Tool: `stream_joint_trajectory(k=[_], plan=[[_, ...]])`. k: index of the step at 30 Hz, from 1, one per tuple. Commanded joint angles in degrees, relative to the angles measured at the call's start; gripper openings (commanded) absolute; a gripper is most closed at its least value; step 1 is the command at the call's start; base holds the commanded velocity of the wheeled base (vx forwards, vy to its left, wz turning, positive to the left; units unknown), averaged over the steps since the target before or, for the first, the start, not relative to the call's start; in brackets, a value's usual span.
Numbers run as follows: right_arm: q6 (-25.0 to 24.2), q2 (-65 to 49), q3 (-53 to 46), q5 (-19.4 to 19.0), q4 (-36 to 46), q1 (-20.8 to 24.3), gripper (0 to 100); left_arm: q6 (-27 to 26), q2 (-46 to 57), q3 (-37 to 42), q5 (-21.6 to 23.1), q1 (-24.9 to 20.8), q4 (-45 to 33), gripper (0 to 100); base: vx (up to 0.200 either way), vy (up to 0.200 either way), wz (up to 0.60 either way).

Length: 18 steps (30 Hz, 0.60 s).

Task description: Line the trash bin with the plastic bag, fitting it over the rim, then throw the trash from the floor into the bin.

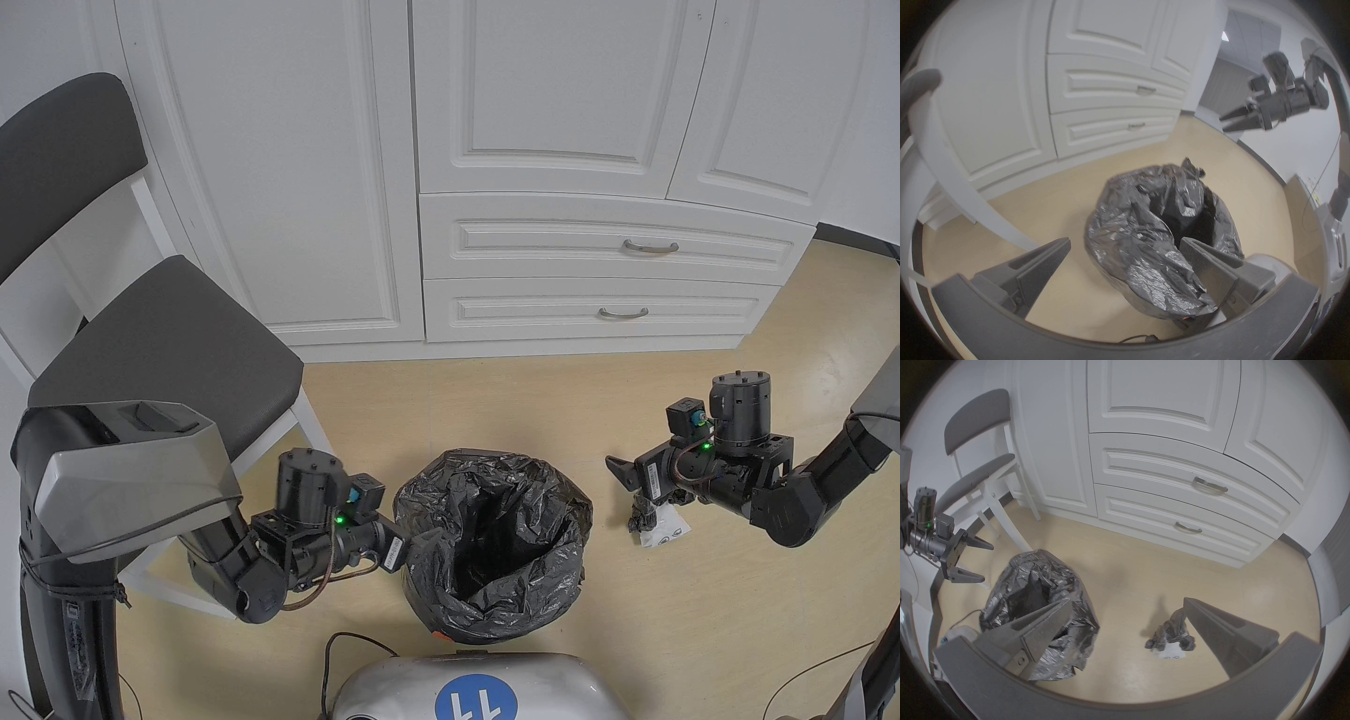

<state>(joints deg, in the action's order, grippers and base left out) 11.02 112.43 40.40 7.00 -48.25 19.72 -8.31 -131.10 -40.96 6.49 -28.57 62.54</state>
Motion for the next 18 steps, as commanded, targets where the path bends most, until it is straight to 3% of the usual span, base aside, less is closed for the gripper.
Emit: stream_joint_trajectory(k=[1, 3, 6, 10, 18], plan=[[8.2, -0.5, -1.6, -0.4, -1.4, -5.8, 100, -4.1, -0.8, -15.2, -2.3, -3.7, -16.1, 100, 0.0, 0.0, 0.0], [9.5, 0.2, -1.8, -0.8, -3.5, -7.9, 100, -4.1, -5.0, -22.1, -7.8, -5.1, -20.1, 100, 0.0, 0.0, 0.0], [9.9, 1.6, -1.7, -2.1, -4.7, -9.7, 100, -4.2, -9.0, -26.5, -11.1, -6.0, -21.1, 100, 0.0, 0.0, 0.0], [9.9, 3.1, -0.4, -4.8, -4.9, -11.8, 100, -4.3, -11.4, -30.3, -11.9, -6.3, -24.0, 100, 0.0, 0.0, 0.0], [10.0, 4.0, 1.1, -5.3, -4.9, -13.9, 100, -4.6, -13.1, -36.2, -13.5, -4.4, -30.0, 100, 0.0, 0.0, 0.0]])
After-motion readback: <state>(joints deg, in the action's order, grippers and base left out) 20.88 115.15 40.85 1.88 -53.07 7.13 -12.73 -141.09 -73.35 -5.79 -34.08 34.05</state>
